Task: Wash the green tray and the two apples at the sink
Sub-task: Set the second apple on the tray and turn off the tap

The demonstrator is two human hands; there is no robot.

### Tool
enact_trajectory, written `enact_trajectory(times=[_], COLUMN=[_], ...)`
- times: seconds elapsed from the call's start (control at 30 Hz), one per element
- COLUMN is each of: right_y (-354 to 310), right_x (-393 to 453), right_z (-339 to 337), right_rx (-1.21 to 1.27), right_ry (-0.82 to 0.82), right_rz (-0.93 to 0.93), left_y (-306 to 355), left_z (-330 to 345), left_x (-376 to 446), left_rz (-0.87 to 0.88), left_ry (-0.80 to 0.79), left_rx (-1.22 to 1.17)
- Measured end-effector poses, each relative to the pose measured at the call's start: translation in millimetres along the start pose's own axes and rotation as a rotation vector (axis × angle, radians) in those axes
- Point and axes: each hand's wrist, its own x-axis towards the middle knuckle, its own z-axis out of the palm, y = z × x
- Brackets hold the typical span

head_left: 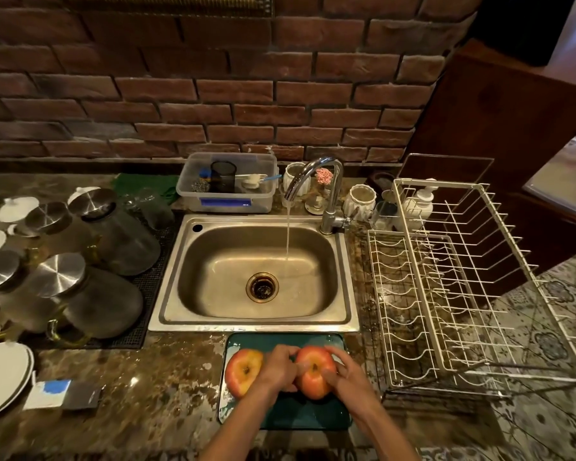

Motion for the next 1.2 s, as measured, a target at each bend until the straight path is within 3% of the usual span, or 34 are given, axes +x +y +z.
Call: enact_trajectory(times=[0.23,0.4,0.53,0.7,0.93,1.2], right_y=[-12,-32,-68,-133,-201,-229], right_x=[5,8,15,43,110,193], right_z=[-6,-13,-22,-31,-36,-47], right_rx=[-0.163,-0.227,-0.2,-0.222,-0.353,-0.423], right_ry=[-0.033,-0.018,0.072,0.24,0.435,0.499], right_rz=[0.054,0.093,-0.002,-0.253,-0.427,-0.328], left_y=[4,13,30,50,70,72], left_z=[-8,-20,-42,-75,-110,-126], left_x=[6,12,19,35,66,119], left_rz=[0.034,0.042,0.281,0.527,0.454,0.368], left_ry=[0.005,0.016,0.235,0.534,0.757,0.726], left_rx=[0.125,0.021,0.072,0.317,0.593,0.758])
